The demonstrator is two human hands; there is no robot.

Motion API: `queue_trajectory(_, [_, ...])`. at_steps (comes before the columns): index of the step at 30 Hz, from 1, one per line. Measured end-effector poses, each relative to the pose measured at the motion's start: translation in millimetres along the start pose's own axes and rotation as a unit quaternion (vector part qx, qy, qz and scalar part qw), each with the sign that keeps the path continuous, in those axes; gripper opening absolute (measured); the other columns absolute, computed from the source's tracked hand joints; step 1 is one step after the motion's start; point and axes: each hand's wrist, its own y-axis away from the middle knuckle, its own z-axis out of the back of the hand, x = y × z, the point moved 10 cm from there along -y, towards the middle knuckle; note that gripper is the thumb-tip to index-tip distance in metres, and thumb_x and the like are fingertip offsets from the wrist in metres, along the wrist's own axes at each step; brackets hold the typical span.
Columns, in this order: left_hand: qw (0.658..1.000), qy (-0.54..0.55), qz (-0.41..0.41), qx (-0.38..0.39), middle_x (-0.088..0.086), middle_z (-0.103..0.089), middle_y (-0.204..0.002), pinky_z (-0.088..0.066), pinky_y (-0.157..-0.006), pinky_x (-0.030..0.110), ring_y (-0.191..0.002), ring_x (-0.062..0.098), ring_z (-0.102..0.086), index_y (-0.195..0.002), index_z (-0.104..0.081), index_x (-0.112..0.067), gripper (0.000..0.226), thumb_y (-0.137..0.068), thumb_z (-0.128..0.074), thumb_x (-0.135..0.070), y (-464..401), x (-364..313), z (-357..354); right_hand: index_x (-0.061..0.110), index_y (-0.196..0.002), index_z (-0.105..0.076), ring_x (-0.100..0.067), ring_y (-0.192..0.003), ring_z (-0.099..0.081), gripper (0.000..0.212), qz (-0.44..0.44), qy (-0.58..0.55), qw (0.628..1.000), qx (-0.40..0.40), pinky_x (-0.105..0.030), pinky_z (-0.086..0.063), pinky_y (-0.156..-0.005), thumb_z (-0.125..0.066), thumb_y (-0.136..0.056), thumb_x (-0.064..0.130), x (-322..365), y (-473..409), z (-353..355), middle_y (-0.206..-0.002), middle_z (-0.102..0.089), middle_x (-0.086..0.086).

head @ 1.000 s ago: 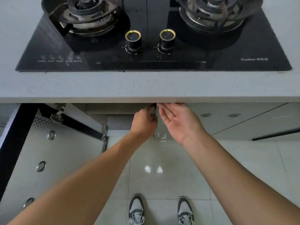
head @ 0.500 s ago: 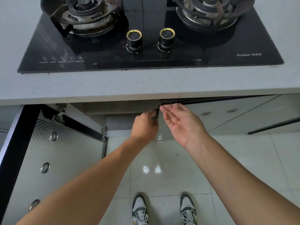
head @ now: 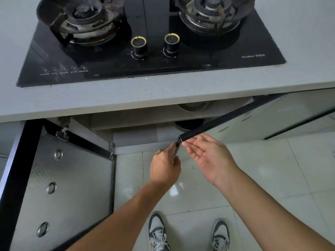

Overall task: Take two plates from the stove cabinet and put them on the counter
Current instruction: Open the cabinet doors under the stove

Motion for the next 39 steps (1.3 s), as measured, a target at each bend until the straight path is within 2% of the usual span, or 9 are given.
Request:
queue_trajectory(5, [1.0,0.01,0.002,-0.019,0.017,-0.071,-0.088,-0.047,-0.069,0.028,-0.085,0.032,-0.063,-0.134,-0.058,-0.02,0.051,-0.086,-0.052,-0.003,38.7,-17.0,-10.5,0.001,-0.094,-0.065,-0.026,-0.086,-0.073,0.018,0.0,0.054,0.999,0.001,-0.029,-0.055,-0.074,-0.047,-0.097,0.003,-1.9,27.5,28.7,-0.084,-0.072,-0.014])
queue_trajectory(12, [0.999,0.018,0.025,-0.042,0.018,-0.069,-0.08,-0.057,-0.067,0.039,-0.076,0.034,-0.065,-0.129,-0.061,-0.017,0.048,-0.083,-0.051,-0.009,95.0,-39.8,-48.3,0.0,-0.098,-0.066,-0.024,-0.076,-0.072,0.02,-0.003,0.089,0.995,0.036,-0.027,-0.053,-0.065,-0.047,-0.096,0.0,-4.0,56.5,80.6,-0.082,-0.073,-0.015])
queue_trajectory(15, [0.999,0.004,0.032,-0.033,0.017,-0.068,-0.084,-0.055,-0.064,0.036,-0.072,0.033,-0.063,-0.129,-0.061,-0.021,0.048,-0.085,-0.053,-0.006,117.4,-53.4,-65.4,0.001,-0.095,-0.067,-0.025,-0.073,-0.07,0.02,0.003,0.109,0.993,0.041,-0.028,-0.053,-0.065,-0.047,-0.096,0.0,-2.4,68.5,106.2,-0.077,-0.072,-0.013])
queue_trajectory(18, [0.999,0.001,0.032,-0.016,0.016,-0.065,-0.086,-0.052,-0.063,0.031,-0.07,0.031,-0.062,-0.13,-0.061,-0.026,0.049,-0.086,-0.052,-0.007,138.2,-71.0,-85.1,-0.001,-0.095,-0.067,-0.025,-0.07,-0.067,0.021,0.009,0.135,0.99,0.037,-0.029,-0.051,-0.065,-0.046,-0.095,0.0,1.1,81.1,134.7,-0.076,-0.07,-0.014])
queue_trajectory(22, [1.0,-0.004,0.018,0.005,0.016,-0.062,-0.084,-0.052,-0.065,0.034,-0.075,0.033,-0.061,-0.128,-0.062,-0.028,0.048,-0.085,-0.052,-0.007,163.0,-101.1,-114.2,0.002,-0.091,-0.068,-0.022,-0.064,-0.061,0.023,0.021,0.167,0.985,0.031,-0.028,-0.046,-0.061,-0.045,-0.096,0.002,10.8,98.4,176.2,-0.067,-0.068,-0.009])
queue_trajectory(28, [0.998,-0.011,-0.036,0.058,0.015,-0.064,-0.093,-0.053,-0.071,0.032,-0.081,0.029,-0.064,-0.135,-0.056,-0.032,0.053,-0.087,-0.051,-0.012,191.9,-159.5,-174.8,0.007,-0.078,-0.068,-0.021,-0.059,-0.056,0.025,0.05,0.263,0.963,-0.037,-0.029,-0.041,-0.059,-0.049,-0.093,0.004,46.5,120.1,257.1,-0.053,-0.064,-0.002])
queue_trajectory(32, [0.991,-0.019,-0.062,0.115,0.013,-0.064,-0.1,-0.048,-0.076,0.028,-0.092,0.026,-0.061,-0.143,-0.043,-0.04,0.059,-0.09,-0.05,-0.016,199.8,-204.1,-216.4,0.006,-0.074,-0.062,-0.02,-0.061,-0.052,0.029,0.078,0.337,0.936,-0.071,-0.026,-0.041,-0.06,-0.046,-0.095,0.018,82.5,131.9,300.2,-0.062,-0.055,-0.007])
queue_trajectory(37, [0.975,-0.029,-0.101,0.193,0.006,-0.066,-0.109,-0.048,-0.078,0.027,-0.103,0.022,-0.055,-0.15,-0.028,-0.039,0.068,-0.091,-0.052,-0.016,205.9,-257.7,-258.3,-0.009,-0.083,-0.054,-0.023,-0.07,-0.051,0.055,0.095,0.413,0.899,-0.115,-0.045,-0.051,-0.085,-0.045,-0.092,0.044,119.3,133.9,350.7,-0.074,-0.053,-0.01])
queue_trajectory(39, [0.969,-0.032,-0.125,0.212,0.005,-0.066,-0.112,-0.049,-0.076,0.028,-0.102,0.025,-0.054,-0.151,-0.025,-0.038,0.072,-0.088,-0.052,-0.015,205.2,-278.0,-271.2,-0.001,-0.07,-0.049,-0.022,-0.068,-0.047,0.049,0.105,0.429,0.887,-0.133,-0.038,-0.046,-0.072,-0.045,-0.092,0.044,133.8,136.3,365.8,-0.072,-0.049,-0.009])
